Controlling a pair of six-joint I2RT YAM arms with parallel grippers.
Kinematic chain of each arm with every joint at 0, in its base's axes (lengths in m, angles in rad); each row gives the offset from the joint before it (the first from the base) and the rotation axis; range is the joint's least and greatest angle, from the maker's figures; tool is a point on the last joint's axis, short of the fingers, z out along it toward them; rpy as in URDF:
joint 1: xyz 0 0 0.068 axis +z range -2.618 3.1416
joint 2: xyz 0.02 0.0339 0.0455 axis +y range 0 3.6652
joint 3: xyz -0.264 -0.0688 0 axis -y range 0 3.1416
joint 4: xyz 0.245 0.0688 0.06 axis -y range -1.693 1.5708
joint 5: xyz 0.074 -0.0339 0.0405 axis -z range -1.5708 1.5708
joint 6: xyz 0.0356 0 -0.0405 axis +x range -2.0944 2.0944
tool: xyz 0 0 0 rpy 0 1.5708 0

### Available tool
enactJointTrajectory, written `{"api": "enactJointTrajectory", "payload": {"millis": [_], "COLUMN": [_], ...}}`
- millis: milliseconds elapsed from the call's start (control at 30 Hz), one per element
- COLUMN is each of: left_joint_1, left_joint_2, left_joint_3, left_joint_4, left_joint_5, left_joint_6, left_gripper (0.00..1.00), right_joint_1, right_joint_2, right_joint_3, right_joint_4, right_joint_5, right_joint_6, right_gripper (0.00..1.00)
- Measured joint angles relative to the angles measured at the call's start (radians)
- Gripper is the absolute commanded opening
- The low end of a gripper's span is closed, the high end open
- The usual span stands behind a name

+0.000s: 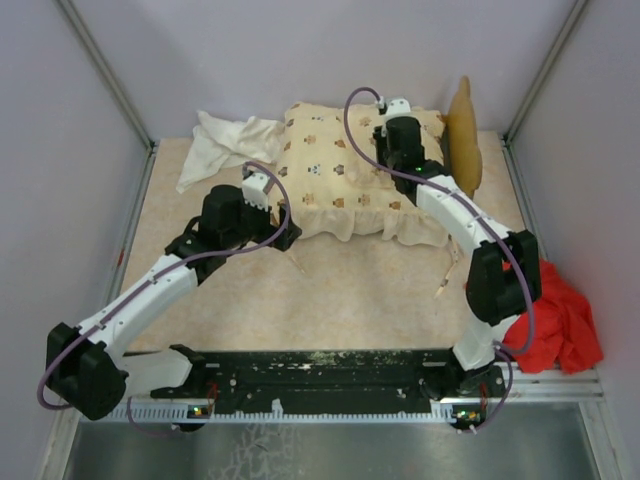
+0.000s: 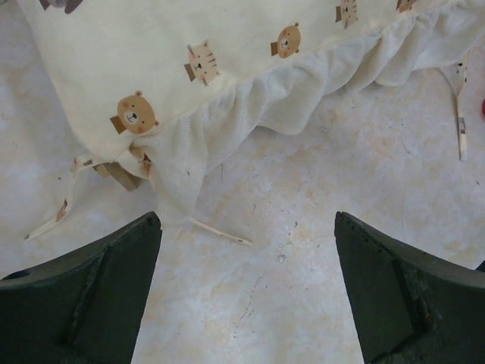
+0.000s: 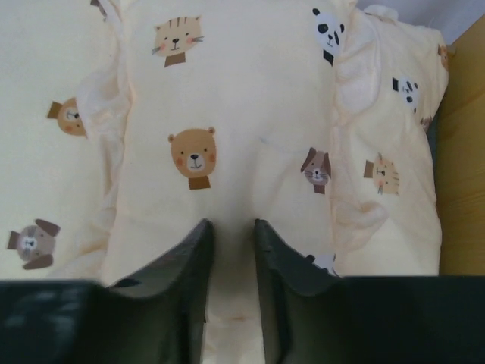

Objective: Set up the pet bed

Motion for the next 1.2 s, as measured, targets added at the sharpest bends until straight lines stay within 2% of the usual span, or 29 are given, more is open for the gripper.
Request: {"api": "enactJointTrajectory", "payload": {"millis": [33, 67, 233, 367, 600, 967, 1200], "left_joint_1": [0.000, 0.000, 0.000, 0.000, 0.000, 0.000, 0.000], "left_joint_2": [0.000, 0.000, -0.008, -0.019, -0.021, -0.021, -0.020], "left_joint_3": [0.000, 0.000, 0.000, 0.000, 0.000, 0.000, 0.000], "left_joint_4": [-0.007, -0.012, -0.022, -0.033, -0.052, -0.063, -0.065], "left_joint_5": [-0.008, -0.014, -0.049, -0.087, -0.126, -0.148, -0.148], "left_joint_6": [0.005, 0.009, 0.029, 0.042, 0.053, 0.053, 0.053], "left_gripper": [1.00, 1.00, 1.00, 1.00, 1.00, 1.00, 1.00], "right_joint_1": [0.000, 0.000, 0.000, -0.016, -0.139, -0.161, -0.161], "right_joint_2": [0.009, 0.012, -0.013, -0.113, -0.281, -0.225, -0.182], "right_joint_3": [0.010, 0.015, 0.018, -0.010, -0.051, -0.121, -0.175], "right_joint_4": [-0.011, -0.025, -0.042, -0.031, 0.000, 0.039, 0.101], "right_joint_5": [0.005, 0.015, 0.043, 0.051, 0.045, 0.090, 0.140], "right_joint_6": [-0.006, -0.006, -0.040, -0.061, -0.053, 0.075, 0.086], "right_gripper": [0.05, 0.00, 0.00, 0.00, 0.00, 0.00, 0.00]}}
